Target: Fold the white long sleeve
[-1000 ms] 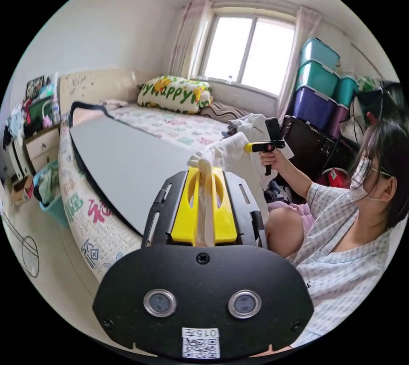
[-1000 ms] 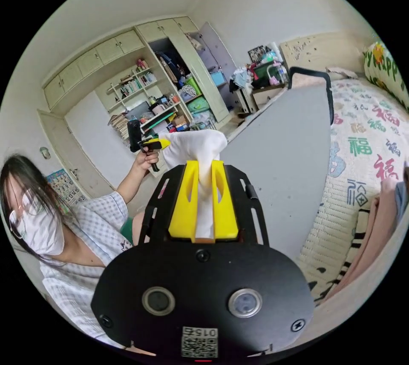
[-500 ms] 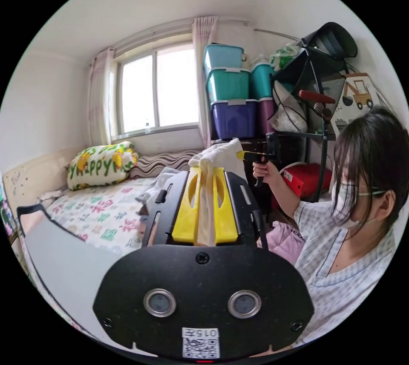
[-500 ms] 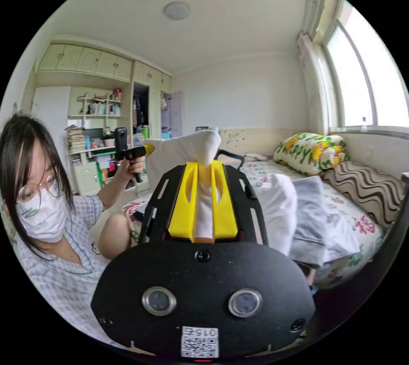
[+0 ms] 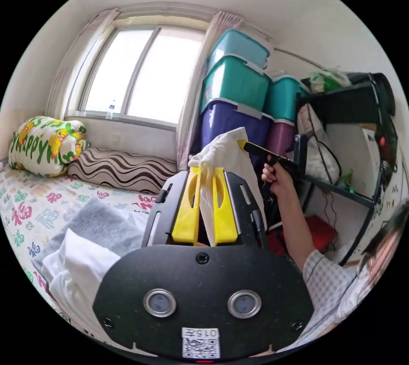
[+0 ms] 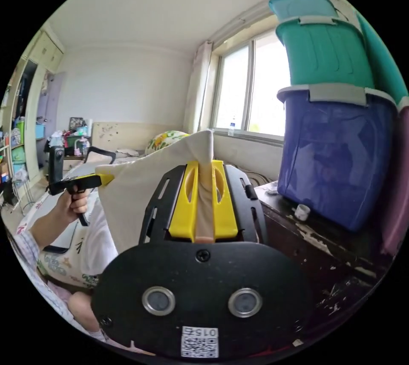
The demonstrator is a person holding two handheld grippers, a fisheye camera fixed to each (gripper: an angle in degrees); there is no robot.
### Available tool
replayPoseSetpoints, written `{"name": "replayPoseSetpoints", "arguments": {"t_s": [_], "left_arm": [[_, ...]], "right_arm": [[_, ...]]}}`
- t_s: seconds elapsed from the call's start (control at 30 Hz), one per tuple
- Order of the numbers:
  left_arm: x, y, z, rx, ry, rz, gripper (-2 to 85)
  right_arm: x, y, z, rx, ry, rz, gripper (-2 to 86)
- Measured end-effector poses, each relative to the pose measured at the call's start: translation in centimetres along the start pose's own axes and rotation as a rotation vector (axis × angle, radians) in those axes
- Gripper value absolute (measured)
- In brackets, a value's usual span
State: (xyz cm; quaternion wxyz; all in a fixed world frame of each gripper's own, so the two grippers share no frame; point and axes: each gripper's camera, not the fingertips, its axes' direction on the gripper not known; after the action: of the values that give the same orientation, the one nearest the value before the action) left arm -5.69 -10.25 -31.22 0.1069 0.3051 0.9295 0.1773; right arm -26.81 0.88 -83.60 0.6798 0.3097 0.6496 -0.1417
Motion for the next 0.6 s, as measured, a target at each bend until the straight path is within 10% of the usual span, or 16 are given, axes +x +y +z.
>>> {"name": "replayPoseSetpoints", "arguments": {"t_s": [0.23,0.33,0.6], "left_arm": [[-15.9,3.3,12.3,-0.296,-0.472,-0.163,5.4],[-18.3,6.3,12.6,-0.280,-0.376,-0.213,4.9],[-14.7,5.3,9.4,-0.064,-0.343,-0.143,5.0]], "right_arm": [[0.7,3.4,25.9,-0.237,0.013,0.131,6.8],[0.1,9.5,35.1,-0.492,-0.080,0.261,8.9],[3.0,11.2,29.6,-0.313,-0.205,0.290,5.3]]}}
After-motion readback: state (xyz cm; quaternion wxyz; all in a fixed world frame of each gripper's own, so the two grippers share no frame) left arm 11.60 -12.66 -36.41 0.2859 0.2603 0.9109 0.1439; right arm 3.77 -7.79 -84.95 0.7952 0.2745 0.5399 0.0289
